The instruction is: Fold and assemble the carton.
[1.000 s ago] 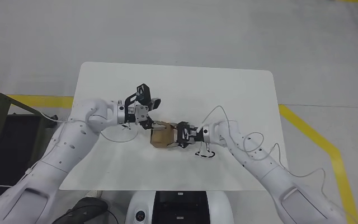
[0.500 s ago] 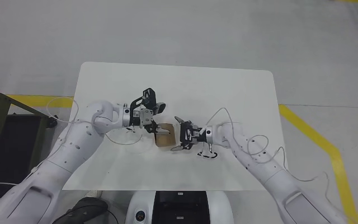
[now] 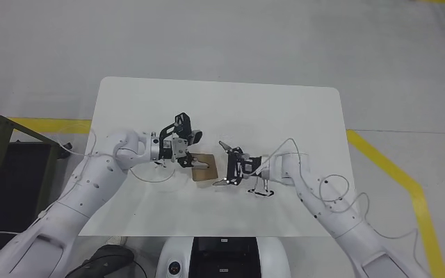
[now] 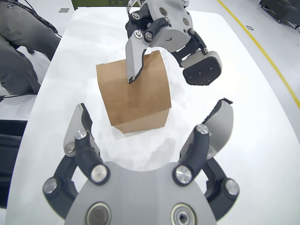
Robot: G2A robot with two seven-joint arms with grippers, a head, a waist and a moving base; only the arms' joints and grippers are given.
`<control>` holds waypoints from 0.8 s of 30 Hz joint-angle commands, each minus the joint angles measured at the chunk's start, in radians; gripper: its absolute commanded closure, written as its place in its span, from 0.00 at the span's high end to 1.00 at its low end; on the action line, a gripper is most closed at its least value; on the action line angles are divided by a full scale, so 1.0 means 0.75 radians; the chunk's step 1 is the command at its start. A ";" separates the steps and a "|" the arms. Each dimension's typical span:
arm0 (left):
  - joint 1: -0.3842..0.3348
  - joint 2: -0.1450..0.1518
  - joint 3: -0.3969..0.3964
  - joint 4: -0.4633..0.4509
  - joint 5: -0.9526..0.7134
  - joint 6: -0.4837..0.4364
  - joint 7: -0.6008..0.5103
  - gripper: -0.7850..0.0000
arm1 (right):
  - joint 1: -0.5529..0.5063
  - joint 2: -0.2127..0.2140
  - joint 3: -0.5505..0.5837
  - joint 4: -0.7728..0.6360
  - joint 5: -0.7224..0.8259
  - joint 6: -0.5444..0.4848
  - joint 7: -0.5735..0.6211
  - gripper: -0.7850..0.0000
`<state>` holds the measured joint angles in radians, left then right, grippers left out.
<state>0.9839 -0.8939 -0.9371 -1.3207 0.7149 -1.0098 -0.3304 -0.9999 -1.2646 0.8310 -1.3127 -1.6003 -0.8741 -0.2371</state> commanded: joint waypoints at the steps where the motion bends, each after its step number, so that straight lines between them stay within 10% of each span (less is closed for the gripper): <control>1: 0.009 0.003 -0.012 -0.008 0.002 -0.001 0.001 1.00 | -0.009 0.005 0.010 -0.024 0.006 -0.010 0.002 0.00; 24: 0.020 0.020 -0.074 -0.054 -0.070 -0.003 0.036 1.00 | 0.073 -0.036 -0.071 0.071 0.108 0.047 0.045 0.00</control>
<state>1.0001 -0.8812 -0.9801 -1.3648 0.6653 -1.0123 -0.3205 -0.9465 -1.2909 0.7785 -1.2615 -1.5207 -0.8397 -0.2049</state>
